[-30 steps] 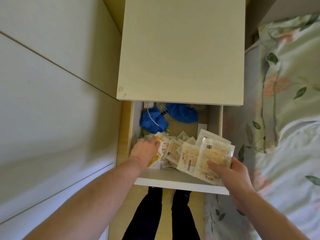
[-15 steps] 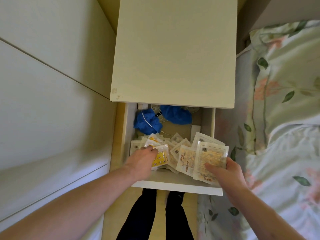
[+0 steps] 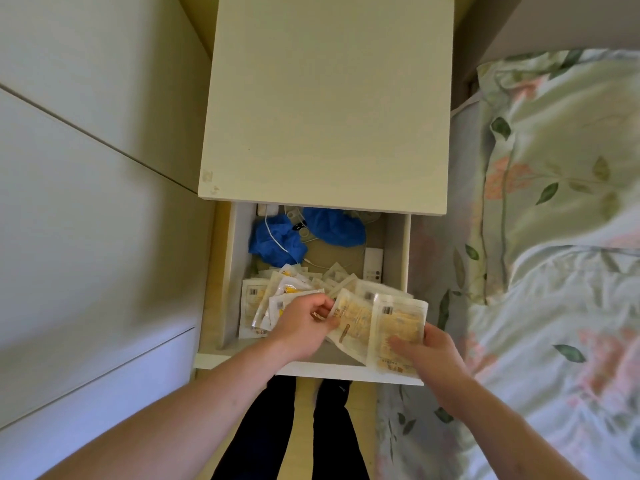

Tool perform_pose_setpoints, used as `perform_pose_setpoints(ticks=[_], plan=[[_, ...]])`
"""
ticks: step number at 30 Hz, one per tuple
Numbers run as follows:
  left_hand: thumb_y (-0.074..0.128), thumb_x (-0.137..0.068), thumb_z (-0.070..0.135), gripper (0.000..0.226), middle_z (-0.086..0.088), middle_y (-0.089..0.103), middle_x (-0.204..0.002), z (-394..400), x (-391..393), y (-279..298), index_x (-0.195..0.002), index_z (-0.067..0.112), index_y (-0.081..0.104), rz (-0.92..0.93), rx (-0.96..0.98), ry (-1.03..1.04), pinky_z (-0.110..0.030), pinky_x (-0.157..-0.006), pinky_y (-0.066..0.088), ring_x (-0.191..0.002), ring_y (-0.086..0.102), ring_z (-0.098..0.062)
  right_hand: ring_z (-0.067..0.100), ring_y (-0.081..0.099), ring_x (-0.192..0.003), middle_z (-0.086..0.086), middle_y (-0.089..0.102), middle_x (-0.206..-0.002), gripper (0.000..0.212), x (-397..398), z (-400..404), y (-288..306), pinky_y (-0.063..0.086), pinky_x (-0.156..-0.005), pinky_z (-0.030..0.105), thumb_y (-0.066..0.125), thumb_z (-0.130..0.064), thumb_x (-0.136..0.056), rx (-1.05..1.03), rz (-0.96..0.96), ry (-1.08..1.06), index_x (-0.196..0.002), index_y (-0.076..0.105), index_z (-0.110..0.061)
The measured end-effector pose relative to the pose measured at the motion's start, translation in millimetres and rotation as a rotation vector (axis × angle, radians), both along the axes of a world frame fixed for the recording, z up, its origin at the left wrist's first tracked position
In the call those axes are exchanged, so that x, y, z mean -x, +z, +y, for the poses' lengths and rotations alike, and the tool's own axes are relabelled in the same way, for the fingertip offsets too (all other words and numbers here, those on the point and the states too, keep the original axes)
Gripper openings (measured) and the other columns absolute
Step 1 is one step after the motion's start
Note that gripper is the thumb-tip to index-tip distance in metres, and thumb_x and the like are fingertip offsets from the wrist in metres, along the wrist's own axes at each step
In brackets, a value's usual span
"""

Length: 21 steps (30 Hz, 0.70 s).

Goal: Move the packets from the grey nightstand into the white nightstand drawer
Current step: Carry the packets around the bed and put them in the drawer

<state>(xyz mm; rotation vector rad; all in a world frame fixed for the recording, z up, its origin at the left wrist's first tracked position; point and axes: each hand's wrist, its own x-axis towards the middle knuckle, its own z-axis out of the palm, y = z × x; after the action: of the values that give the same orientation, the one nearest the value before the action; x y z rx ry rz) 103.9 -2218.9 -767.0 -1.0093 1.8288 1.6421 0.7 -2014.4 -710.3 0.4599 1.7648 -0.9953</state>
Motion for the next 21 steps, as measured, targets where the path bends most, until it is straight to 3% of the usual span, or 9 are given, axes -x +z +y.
perform_pose_setpoints(ticks=[3, 6, 9, 12, 15, 18, 21], plan=[[0.064, -0.100, 0.024, 0.015, 0.017, 0.074, -0.098, -8, 2, 0, -0.101, 0.032, 0.076, 0.057, 0.041, -0.039, -0.031, -0.090, 0.056, -0.094, 0.068, -0.004, 0.009, 0.074, -0.099, -0.014, 0.079, -0.100, 0.023, -1, 3, 0, 0.056, -0.087, 0.030, 0.071, -0.010, -0.094, -0.030, 0.009, 0.189, -0.110, 0.074, -0.027], [0.059, -0.102, 0.027, 0.018, 0.018, 0.073, -0.102, -11, 7, -1, -0.100, 0.033, 0.076, 0.051, 0.018, -0.044, -0.025, -0.088, 0.052, -0.098, 0.066, 0.000, 0.008, 0.075, -0.096, -0.014, 0.079, -0.102, 0.024, -2, 2, -1, 0.057, -0.084, 0.027, 0.071, -0.010, -0.094, -0.016, -0.056, 0.224, -0.112, 0.073, -0.026], [0.060, -0.101, 0.032, 0.014, 0.019, 0.070, -0.116, -12, 14, -6, -0.098, 0.036, 0.073, 0.020, -0.022, -0.058, -0.031, -0.100, 0.050, -0.112, 0.064, -0.003, 0.009, 0.075, -0.099, -0.011, 0.079, -0.104, 0.026, -5, -1, -4, 0.058, -0.092, 0.032, 0.071, -0.010, -0.094, 0.005, -0.100, 0.257, -0.116, 0.072, -0.023], [0.063, -0.101, 0.026, 0.014, 0.011, 0.072, -0.114, -11, 24, -5, -0.111, 0.034, 0.065, -0.002, -0.073, -0.106, -0.032, -0.092, 0.056, -0.105, 0.068, -0.008, 0.010, 0.074, -0.101, -0.011, 0.079, -0.107, 0.027, -10, 0, -8, 0.058, -0.091, 0.030, 0.072, -0.014, -0.095, 0.013, -0.120, 0.243, -0.120, 0.072, -0.023], [0.065, -0.099, 0.021, 0.022, 0.010, 0.070, -0.114, -10, 30, -3, -0.117, 0.034, 0.063, -0.005, -0.094, -0.178, -0.020, -0.077, 0.054, -0.104, 0.068, -0.007, 0.008, 0.074, -0.096, -0.012, 0.079, -0.102, 0.022, -13, 2, -8, 0.057, -0.080, 0.024, 0.075, -0.018, -0.093, -0.036, -0.033, 0.184, -0.113, 0.073, -0.026], [0.062, -0.100, 0.018, 0.018, 0.012, 0.068, -0.117, -8, 34, -10, -0.113, 0.030, 0.068, 0.031, 0.002, -0.177, -0.018, -0.079, 0.046, -0.115, 0.060, -0.006, 0.008, 0.072, -0.089, -0.011, 0.077, -0.097, 0.014, -13, 5, -6, 0.054, -0.069, 0.022, 0.074, -0.019, -0.092, -0.161, 0.147, 0.111, -0.103, 0.072, -0.027], [0.059, -0.102, 0.017, 0.019, 0.011, 0.066, -0.118, -4, 45, -22, -0.113, 0.031, 0.067, 0.014, 0.063, -0.135, -0.016, -0.074, 0.048, -0.114, 0.059, -0.006, 0.006, 0.068, -0.087, -0.013, 0.073, -0.096, 0.018, -8, 6, -4, 0.050, -0.063, 0.020, 0.070, -0.017, -0.092, -0.211, 0.233, 0.048, -0.093, 0.066, -0.034]])
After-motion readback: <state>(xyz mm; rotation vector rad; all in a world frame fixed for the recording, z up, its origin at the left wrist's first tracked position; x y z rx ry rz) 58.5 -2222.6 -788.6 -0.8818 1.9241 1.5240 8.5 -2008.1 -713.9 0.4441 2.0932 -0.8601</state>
